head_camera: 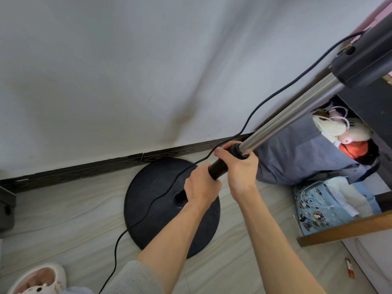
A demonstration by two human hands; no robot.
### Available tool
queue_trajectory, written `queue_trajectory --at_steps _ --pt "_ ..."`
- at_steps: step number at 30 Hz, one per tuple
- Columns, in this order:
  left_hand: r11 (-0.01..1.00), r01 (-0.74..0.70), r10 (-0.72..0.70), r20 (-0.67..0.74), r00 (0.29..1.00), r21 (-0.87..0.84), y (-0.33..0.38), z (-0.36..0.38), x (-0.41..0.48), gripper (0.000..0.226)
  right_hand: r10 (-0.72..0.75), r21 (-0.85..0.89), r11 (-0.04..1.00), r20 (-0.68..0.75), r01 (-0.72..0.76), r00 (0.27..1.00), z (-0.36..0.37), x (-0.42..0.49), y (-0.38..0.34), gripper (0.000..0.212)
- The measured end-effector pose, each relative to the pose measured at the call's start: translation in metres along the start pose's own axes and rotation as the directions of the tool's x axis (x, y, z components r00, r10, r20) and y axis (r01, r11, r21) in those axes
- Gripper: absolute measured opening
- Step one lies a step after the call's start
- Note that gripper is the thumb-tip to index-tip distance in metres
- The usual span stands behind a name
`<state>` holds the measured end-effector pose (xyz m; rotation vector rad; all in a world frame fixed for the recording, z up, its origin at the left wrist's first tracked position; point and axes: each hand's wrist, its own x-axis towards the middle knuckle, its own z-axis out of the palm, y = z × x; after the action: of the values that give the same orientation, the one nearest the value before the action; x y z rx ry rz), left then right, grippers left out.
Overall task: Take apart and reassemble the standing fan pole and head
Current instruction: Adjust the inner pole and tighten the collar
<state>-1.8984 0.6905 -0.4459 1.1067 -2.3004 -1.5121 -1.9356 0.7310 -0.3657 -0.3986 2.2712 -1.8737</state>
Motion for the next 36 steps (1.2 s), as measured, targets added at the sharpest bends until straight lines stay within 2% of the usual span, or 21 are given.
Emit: queue_trajectory --at_steps 5,9,11,14,16,18,21,23,26,30,33,36 --pt "0.999 0.016 -0.018 -0.045 0.999 -0.031 0.001 0.005 -0.001 0.02 0.007 0.021 1.0 -0.228 -0.003 0.974 0.016 -0.006 -0.002 0.02" --pt "0.999 -0.011 0.009 -0.05 0.999 -0.032 0.001 0.006 -0.002 0.014 0.048 0.043 0.998 -0.327 -0.036 0.944 0.02 -0.007 0.001 0.022" --pt "1.0 -0.022 0.021 -0.026 0.999 -0.016 0.001 0.004 -0.001 0.01 0.022 0.018 1.0 -0.257 -0.018 0.966 0.015 -0.006 0.0 0.021" --pt "0.999 -0.051 0.05 0.021 0.999 0.021 -0.002 0.001 0.001 0.007 -0.015 -0.004 1.0 0.036 0.015 0.999 -0.007 -0.001 0.0 0.028" --pt "0.998 -0.064 0.063 0.022 0.998 0.016 -0.003 0.0 0.001 0.013 0.036 0.073 0.996 0.247 -0.056 0.968 -0.021 0.007 0.0 0.035" --pt "0.999 -0.054 0.054 -0.001 0.999 -0.006 -0.003 0.001 0.001 0.016 0.085 0.04 0.994 0.34 -0.105 0.936 -0.025 0.011 0.001 0.033" --pt "0.999 -0.03 0.03 -0.011 0.999 -0.013 -0.002 0.002 0.0 0.012 0.067 -0.068 0.996 0.175 -0.056 0.982 -0.017 0.007 0.004 0.025" --pt "1.0 -0.013 0.012 -0.019 1.0 -0.013 -0.003 0.003 0.0 0.01 0.04 -0.079 0.996 0.059 -0.035 0.997 -0.009 0.001 0.004 0.019" --pt "1.0 -0.025 0.025 -0.017 1.0 -0.008 -0.003 0.003 0.0 0.01 0.042 -0.07 0.997 -0.024 -0.043 0.999 -0.001 -0.003 0.002 0.013" --pt "0.999 -0.038 0.038 -0.016 0.999 -0.007 -0.005 0.004 0.001 0.018 0.054 -0.048 0.997 -0.131 -0.061 0.99 0.006 -0.004 0.003 0.02" --pt "0.999 -0.033 0.033 -0.028 0.999 -0.014 -0.006 0.006 0.002 0.023 0.058 -0.033 0.997 -0.171 -0.064 0.984 0.009 -0.005 0.004 0.023" --pt "0.999 -0.036 0.037 -0.013 0.999 0.034 -0.009 0.005 0.002 0.014 0.054 -0.104 0.992 -0.109 -0.065 0.993 0.003 -0.006 0.004 0.013"
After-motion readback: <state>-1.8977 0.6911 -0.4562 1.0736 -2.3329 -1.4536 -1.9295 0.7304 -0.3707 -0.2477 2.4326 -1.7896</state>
